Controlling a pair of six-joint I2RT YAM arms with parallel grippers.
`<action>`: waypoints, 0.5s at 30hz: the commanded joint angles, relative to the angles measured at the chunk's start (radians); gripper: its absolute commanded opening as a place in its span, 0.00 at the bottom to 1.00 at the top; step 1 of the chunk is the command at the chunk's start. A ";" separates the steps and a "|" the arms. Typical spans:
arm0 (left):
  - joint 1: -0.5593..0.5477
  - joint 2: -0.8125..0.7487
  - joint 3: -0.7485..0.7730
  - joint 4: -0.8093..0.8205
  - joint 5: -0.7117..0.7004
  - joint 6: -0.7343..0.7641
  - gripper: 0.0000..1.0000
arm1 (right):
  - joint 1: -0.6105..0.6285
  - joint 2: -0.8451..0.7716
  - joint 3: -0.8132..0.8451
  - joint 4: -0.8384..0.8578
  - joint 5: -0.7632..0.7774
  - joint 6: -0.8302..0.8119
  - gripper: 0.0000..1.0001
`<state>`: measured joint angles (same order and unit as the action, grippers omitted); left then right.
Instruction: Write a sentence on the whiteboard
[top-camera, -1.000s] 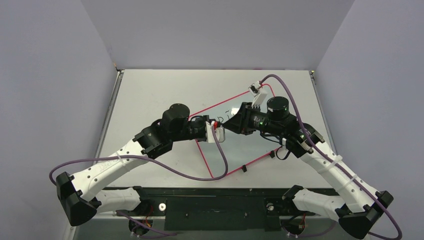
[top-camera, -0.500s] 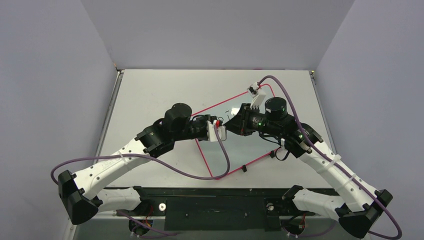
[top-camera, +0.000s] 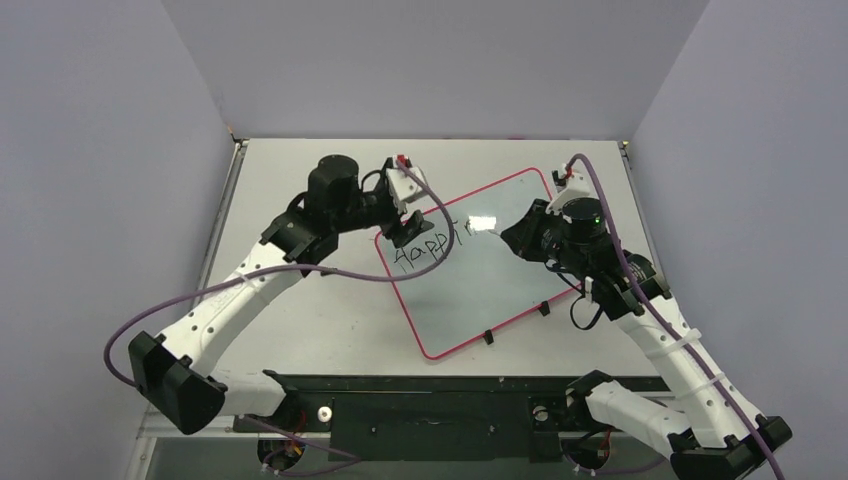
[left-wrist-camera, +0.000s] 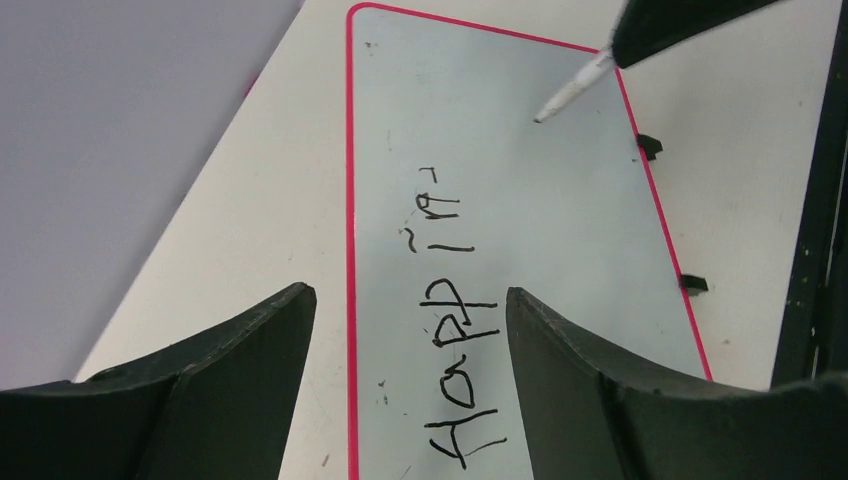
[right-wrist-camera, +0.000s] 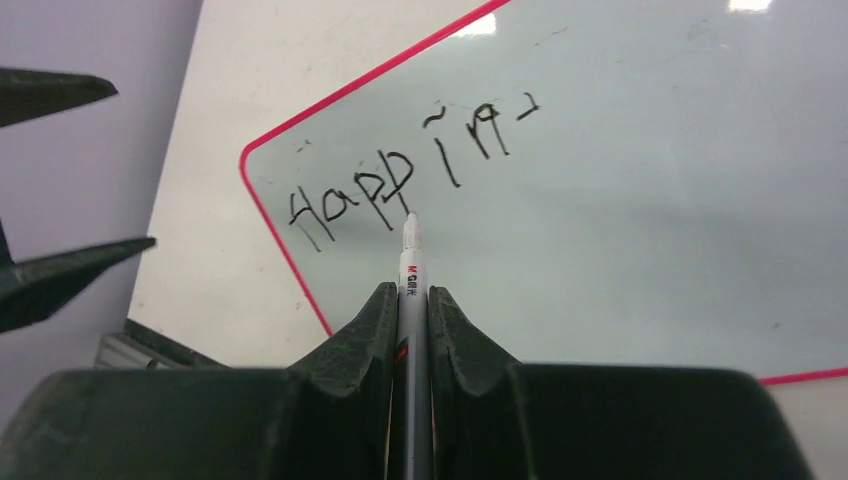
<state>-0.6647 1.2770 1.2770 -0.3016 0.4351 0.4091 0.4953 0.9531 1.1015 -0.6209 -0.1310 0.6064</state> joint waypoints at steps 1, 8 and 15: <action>0.075 0.142 0.126 0.021 0.058 -0.321 0.67 | -0.006 0.012 -0.006 -0.027 0.114 -0.054 0.00; 0.163 0.432 0.403 -0.133 0.163 -0.483 0.59 | -0.006 0.060 -0.006 -0.023 0.205 -0.075 0.00; 0.210 0.697 0.654 -0.294 0.241 -0.520 0.48 | -0.005 0.129 0.002 0.013 0.237 -0.082 0.00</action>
<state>-0.4751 1.8908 1.8027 -0.4866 0.5827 -0.0540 0.4915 1.0527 1.0973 -0.6525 0.0498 0.5415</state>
